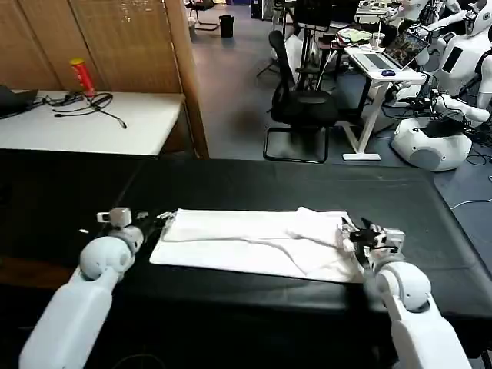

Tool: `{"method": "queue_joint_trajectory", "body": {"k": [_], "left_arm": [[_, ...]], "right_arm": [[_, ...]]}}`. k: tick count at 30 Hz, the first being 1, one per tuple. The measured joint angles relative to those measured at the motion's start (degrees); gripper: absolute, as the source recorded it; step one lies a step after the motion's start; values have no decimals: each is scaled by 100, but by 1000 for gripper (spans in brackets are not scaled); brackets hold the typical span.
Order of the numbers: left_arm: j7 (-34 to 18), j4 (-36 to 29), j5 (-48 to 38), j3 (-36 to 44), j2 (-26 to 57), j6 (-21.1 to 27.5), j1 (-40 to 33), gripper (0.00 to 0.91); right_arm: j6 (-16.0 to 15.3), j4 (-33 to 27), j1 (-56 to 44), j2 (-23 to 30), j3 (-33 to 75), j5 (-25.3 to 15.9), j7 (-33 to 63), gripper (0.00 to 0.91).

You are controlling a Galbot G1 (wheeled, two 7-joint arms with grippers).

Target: Fold and organize the clothes.

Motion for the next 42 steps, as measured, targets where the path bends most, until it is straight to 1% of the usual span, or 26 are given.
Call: {"method": "queue_joint_trajectory", "body": {"k": [4, 9, 12, 19, 21, 22, 23, 25, 32, 33, 34, 38, 42], "left_arm": [[-21, -301, -136, -252, -17, -6, 318, 878], [156, -719, 102, -690, -250, -258, 969, 878], [232, -767, 260, -826, -423, -346, 1206, 878], [451, -741, 626, -876, -788, -519, 1425, 878], [454, -712, 704, -875, -848, -541, 1446, 741], [457, -699, 745, -871, -880, -557, 1459, 536], [460, -690, 770, -870, -904, -572, 1468, 439], [466, -676, 795, -870, -943, -581, 1488, 166], [566, -665, 957, -854, -1036, -595, 1555, 107], [568, -647, 990, -846, -1049, -595, 1548, 39], [572, -624, 1013, -833, -1066, -596, 1539, 0], [624, -590, 1135, -777, -1089, -593, 1535, 0], [717, -609, 1472, -756, -1053, -650, 1517, 0]], "right_arm": [[-30, 382, -197, 31, 107, 19, 122, 878], [-28, 882, -485, 105, 243, 18, 111, 878], [-9, 1131, -655, 106, 336, 19, 99, 878], [44, 1580, -1001, 109, 553, 98, 99, 878], [56, 1695, -1072, 100, 614, 143, 103, 878], [80, 1748, -1097, 96, 645, 147, 111, 878], [99, 1790, -1112, 92, 668, 149, 115, 878], [130, 1835, -1128, 91, 724, 159, 127, 878], [148, 1931, -1126, 98, 778, 158, 126, 878], [148, 1944, -1124, 103, 783, 157, 127, 878], [148, 1957, -1123, 111, 793, 155, 126, 878], [148, 1990, -1123, 137, 843, 149, 124, 878], [147, 2033, -1129, 172, 898, 147, 123, 878]]}}
